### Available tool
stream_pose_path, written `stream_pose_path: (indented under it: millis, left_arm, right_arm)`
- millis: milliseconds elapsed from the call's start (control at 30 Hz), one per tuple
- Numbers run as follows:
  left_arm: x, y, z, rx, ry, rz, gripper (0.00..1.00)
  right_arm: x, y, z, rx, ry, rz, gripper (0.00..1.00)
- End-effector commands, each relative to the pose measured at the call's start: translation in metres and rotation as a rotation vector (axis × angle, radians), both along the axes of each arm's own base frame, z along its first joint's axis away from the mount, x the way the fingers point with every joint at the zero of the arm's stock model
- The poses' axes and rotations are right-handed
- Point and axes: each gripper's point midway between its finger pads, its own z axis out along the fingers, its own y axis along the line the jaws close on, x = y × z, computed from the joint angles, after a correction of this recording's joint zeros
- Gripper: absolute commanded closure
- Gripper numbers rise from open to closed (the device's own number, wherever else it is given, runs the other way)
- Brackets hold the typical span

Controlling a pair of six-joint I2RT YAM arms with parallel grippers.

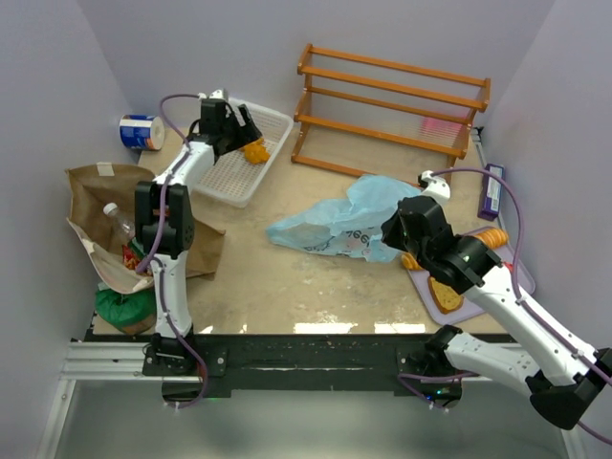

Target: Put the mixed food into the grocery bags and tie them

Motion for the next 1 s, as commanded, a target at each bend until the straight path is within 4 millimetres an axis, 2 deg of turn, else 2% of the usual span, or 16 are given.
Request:
stream_pose_path:
  millis: [0, 33, 233, 400, 600, 667, 833, 867, 900, 967]
  left_arm:
    - [0.036, 0.011, 0.016, -0.029, -0.086, 0.119, 0.13]
    - [0.042, 0.011, 0.004, -0.024, -0.075, 0.132, 0.15]
    - [0.059, 0.018, -0.037, 0.008, -0.025, 0.174, 0.17]
    - [0.058, 0.020, -0.065, 0.023, 0.024, 0.191, 0.17]
    - [0.058, 0.009, -0.095, -0.001, 0.060, 0.157, 0.20]
    - [0.059, -0.001, -0.101, -0.036, 0.057, 0.115, 0.23]
    - [0.058, -0.012, -0.117, -0.082, 0.071, 0.075, 0.41]
    - [0.058, -0.014, -0.119, -0.095, 0.068, 0.071, 0.46]
    - [0.057, -0.016, -0.120, -0.107, 0.071, 0.059, 0.56]
    - [0.058, -0.018, -0.119, -0.118, 0.061, 0.053, 0.65]
  right_arm:
    - [0.002, 0.016, 0.017, 0.106, -0.033, 0.025, 1.00]
    - [0.002, 0.015, 0.018, 0.111, -0.037, 0.023, 1.00]
    - [-0.004, 0.008, 0.025, 0.127, -0.057, 0.008, 1.00]
    - [-0.004, 0.010, 0.026, 0.148, -0.060, 0.008, 1.00]
    - [-0.002, 0.018, 0.024, 0.170, -0.055, 0.031, 1.00]
    - [-0.002, 0.020, 0.023, 0.174, -0.052, 0.036, 1.00]
    - [-0.001, 0.022, 0.026, 0.193, -0.061, 0.038, 1.00]
    - [-0.002, 0.022, 0.025, 0.193, -0.060, 0.040, 1.00]
    - [-0.002, 0.022, 0.025, 0.191, -0.061, 0.041, 1.00]
    - [-0.003, 0.021, 0.025, 0.194, -0.062, 0.038, 1.00]
